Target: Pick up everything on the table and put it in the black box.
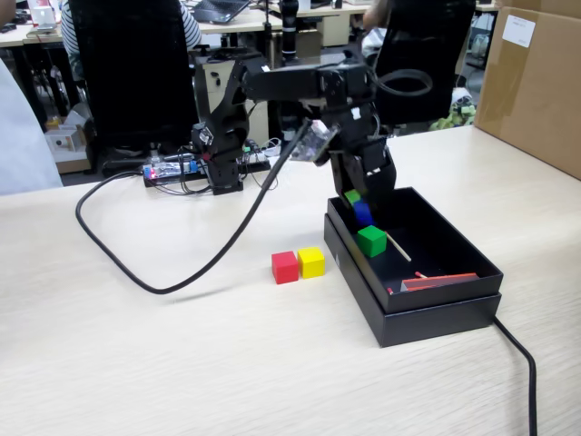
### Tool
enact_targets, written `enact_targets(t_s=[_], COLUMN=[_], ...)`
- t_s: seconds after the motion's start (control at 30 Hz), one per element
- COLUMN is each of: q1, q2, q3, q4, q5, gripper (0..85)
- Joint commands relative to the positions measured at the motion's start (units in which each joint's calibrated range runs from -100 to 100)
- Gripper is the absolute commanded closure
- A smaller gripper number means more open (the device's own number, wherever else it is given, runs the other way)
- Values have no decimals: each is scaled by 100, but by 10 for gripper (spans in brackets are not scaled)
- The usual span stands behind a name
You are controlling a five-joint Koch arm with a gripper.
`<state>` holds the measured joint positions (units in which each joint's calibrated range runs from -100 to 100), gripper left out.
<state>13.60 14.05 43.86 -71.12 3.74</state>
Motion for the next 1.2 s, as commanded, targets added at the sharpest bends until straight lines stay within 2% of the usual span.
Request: enact_targets(t_s=[0.0, 0.3, 0.47, 0.53, 0.6, 0.87, 0.97, 1.07, 1.17], q1=[5, -34, -29, -24, -24, -142, -239, -313, -508], q2=[345, 873, 885, 781, 529, -1709, -3269, -4153, -5174], q3=[691, 627, 283, 156, 74, -533, -1095, -1802, -2709], q4=[58, 6, 6, 6, 6, 6, 15, 6, 6], q5=[5, 20, 20, 20, 20, 34, 54, 54, 98], gripper=[710, 701, 492, 450, 448, 447, 443, 387, 375])
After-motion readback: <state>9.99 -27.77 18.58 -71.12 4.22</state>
